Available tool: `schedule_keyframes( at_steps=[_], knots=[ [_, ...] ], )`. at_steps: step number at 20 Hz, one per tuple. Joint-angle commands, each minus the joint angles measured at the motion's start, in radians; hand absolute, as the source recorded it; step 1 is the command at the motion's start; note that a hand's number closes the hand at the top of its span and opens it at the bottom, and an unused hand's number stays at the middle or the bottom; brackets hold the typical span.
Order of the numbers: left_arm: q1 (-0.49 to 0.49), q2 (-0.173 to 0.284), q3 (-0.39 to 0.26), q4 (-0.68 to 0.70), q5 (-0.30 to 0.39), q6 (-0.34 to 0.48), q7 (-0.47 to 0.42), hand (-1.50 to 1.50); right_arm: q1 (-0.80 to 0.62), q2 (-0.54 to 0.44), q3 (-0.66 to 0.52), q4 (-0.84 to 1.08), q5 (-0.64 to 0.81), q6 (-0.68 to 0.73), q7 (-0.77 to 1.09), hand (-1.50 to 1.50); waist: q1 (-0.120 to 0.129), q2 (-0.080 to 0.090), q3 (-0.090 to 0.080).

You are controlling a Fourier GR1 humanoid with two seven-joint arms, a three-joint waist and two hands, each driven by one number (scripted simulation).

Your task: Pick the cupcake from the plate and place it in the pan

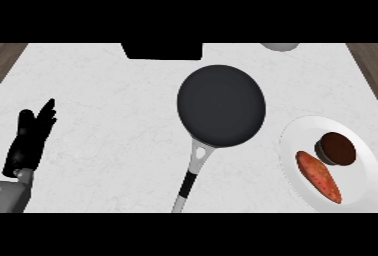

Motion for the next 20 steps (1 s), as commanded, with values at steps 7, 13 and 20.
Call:
schedule_keyframes(
  at_steps=[7,13,20],
  knots=[
    [0.037,0.032,0.057,-0.1,0.016,-0.056,0.071,0.0,-0.124,0.106,0.185,-0.036,0.112,0.155,0.274,-1.5,-0.006,-0.006,0.003],
    [0.035,-0.047,0.08,-0.005,-0.056,-0.053,-0.013,0.0,-0.115,0.224,0.18,0.059,0.287,0.183,0.196,-1.5,-0.021,-0.005,0.003],
    [0.044,-0.058,0.134,-0.007,-0.091,-0.085,0.007,0.0,-0.092,0.299,0.14,0.058,0.383,0.256,0.22,-1.5,-0.022,-0.005,0.003]
  ],
)
